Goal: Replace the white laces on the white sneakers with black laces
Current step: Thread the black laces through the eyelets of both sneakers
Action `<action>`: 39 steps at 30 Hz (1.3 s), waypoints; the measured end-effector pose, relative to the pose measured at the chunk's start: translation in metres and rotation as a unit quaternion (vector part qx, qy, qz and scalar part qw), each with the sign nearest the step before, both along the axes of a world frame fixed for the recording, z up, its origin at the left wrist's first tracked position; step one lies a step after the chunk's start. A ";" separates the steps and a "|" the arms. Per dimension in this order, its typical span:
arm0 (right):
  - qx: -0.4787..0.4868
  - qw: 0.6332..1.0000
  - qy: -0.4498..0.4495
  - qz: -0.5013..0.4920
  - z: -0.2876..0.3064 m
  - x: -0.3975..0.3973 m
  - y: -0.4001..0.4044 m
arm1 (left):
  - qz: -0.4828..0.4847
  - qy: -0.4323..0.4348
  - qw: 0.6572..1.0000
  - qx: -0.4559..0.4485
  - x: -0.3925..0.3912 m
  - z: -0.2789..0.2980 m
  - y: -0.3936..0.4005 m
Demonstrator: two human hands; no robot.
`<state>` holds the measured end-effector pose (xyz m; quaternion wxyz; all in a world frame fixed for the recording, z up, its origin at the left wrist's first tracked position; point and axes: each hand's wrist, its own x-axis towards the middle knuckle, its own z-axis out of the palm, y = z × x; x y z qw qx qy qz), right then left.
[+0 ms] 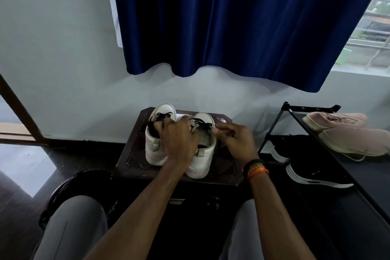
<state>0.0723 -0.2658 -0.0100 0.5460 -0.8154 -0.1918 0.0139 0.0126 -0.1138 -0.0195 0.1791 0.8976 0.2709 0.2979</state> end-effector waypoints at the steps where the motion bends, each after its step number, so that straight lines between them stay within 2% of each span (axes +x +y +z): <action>1: 0.008 1.000 -0.007 -0.006 0.001 0.000 0.002 | 0.001 -0.002 1.000 -0.004 0.000 0.000 0.000; 4: 0.012 0.999 0.002 -0.029 -0.004 0.001 -0.007 | -0.001 -0.008 1.000 -0.010 -0.001 0.001 0.000; 8: -0.020 0.990 0.045 -0.131 -0.031 0.006 -0.037 | 0.001 -0.013 1.000 -0.012 0.000 0.000 0.000; 10: -0.039 0.986 0.057 -0.151 -0.040 0.003 -0.048 | 0.003 -0.010 1.000 -0.011 0.000 0.000 0.000; 15: -0.097 0.987 0.017 -0.128 -0.034 -0.001 -0.042 | 0.003 -0.002 1.000 -0.008 0.001 -0.001 0.000; 21: -0.036 0.999 -0.006 -0.005 0.001 0.003 -0.003 | 0.001 0.006 1.000 0.006 0.001 -0.001 0.001; 33: -0.151 0.980 -0.049 -0.123 0.003 -0.003 0.007 | -0.003 0.004 1.000 -0.014 -0.003 0.002 -0.002; 39: -0.079 0.989 -0.060 -0.106 0.004 -0.004 0.007 | -0.043 0.009 0.997 -0.065 -0.008 0.011 0.003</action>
